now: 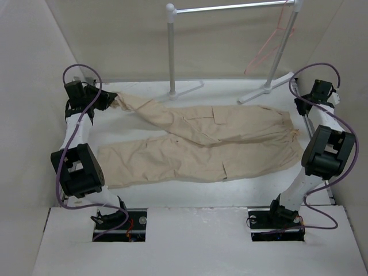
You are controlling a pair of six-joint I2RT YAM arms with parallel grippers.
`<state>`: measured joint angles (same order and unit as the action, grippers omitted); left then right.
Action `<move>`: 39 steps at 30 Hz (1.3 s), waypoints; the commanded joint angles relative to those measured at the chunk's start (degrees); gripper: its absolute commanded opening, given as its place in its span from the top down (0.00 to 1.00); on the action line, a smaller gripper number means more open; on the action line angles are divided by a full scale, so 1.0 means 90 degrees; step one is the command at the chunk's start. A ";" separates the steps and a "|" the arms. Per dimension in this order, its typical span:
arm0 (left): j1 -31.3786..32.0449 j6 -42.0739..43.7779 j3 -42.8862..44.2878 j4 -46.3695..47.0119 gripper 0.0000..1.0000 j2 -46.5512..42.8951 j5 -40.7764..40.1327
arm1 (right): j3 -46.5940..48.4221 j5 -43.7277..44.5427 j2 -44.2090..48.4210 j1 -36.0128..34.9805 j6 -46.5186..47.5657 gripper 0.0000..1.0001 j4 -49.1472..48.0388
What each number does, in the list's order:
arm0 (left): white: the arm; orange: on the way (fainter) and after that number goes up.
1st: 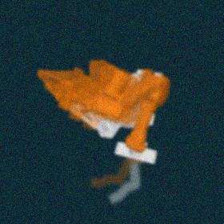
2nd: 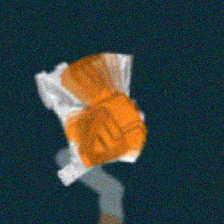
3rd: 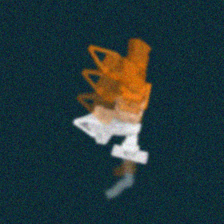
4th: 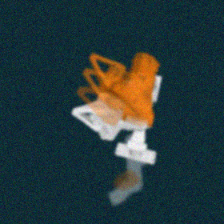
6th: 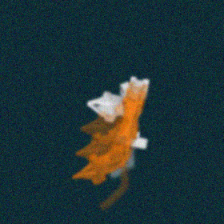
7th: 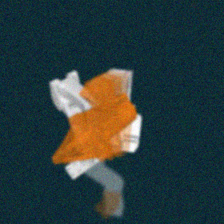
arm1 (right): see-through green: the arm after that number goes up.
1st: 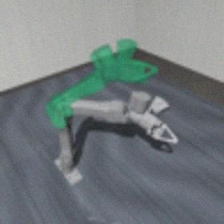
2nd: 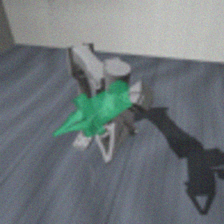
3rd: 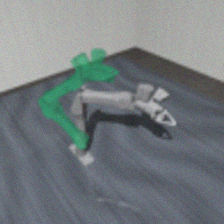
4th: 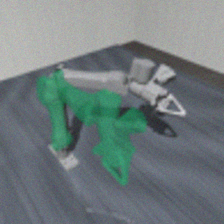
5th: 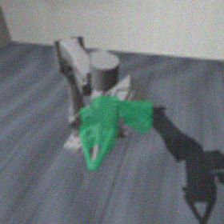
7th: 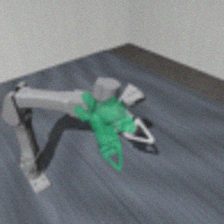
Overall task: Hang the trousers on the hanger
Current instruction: Flatten out the trousers at the center of the board.
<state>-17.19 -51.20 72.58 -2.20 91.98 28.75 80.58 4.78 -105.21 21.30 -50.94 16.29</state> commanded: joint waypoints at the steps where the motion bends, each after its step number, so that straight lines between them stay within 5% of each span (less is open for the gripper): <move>1: -0.0272 0.0745 -0.0463 0.0935 0.96 0.0033 0.0350 | 0.0169 0.0026 -0.0146 -0.0047 -0.0268 0.60 -0.0472; 7: -0.1004 0.1664 -0.1617 0.0734 0.94 0.0199 0.0205 | -0.1020 -0.0081 0.0974 -0.0173 -0.0482 0.39 -0.0814; 11: -0.1044 0.2445 -0.2106 0.0031 0.92 -0.0102 -0.1433 | -0.1881 -0.0237 0.1718 -0.0710 -0.0707 0.38 -0.1058; 16: -0.0937 0.2867 -0.1785 -0.0585 0.91 -0.0474 -0.2353 | -0.2429 -0.0520 0.2236 -0.1345 -0.0883 0.38 -0.1059; 20: -0.1034 0.2779 -0.1648 -0.1220 0.71 -0.0640 -0.3271 | -0.2644 -0.0609 0.2626 -0.1853 -0.0922 0.37 -0.0990; 23: -0.1044 0.2497 -0.1794 -0.1163 0.43 -0.0991 -0.3322 | -0.2732 -0.0755 0.2890 -0.2282 -0.0835 0.36 -0.0825; 25: -0.1035 0.2126 -0.1921 -0.0977 0.35 -0.1089 -0.3069 | -0.2897 -0.0833 0.3153 -0.2614 -0.0815 0.35 -0.0776; 32: -0.0908 0.1442 -0.1483 -0.0811 0.31 0.0042 -0.2024 | -0.3629 -0.1136 0.4032 -0.4400 -0.0444 0.60 -0.0609; 38: -0.0683 0.1071 -0.1082 -0.0606 0.33 0.0853 -0.1964 | -0.4167 -0.1058 0.4414 -0.5914 -0.0395 0.44 -0.0648; 39: -0.0606 0.0983 -0.0975 -0.0451 0.50 0.0960 -0.1935 | -0.4206 -0.1048 0.4424 -0.6061 -0.0385 0.43 -0.0648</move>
<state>-23.90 -39.51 59.88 -9.37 100.09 9.67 43.66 -4.99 -66.74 -30.85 -55.35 11.18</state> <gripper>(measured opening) 0.551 0.557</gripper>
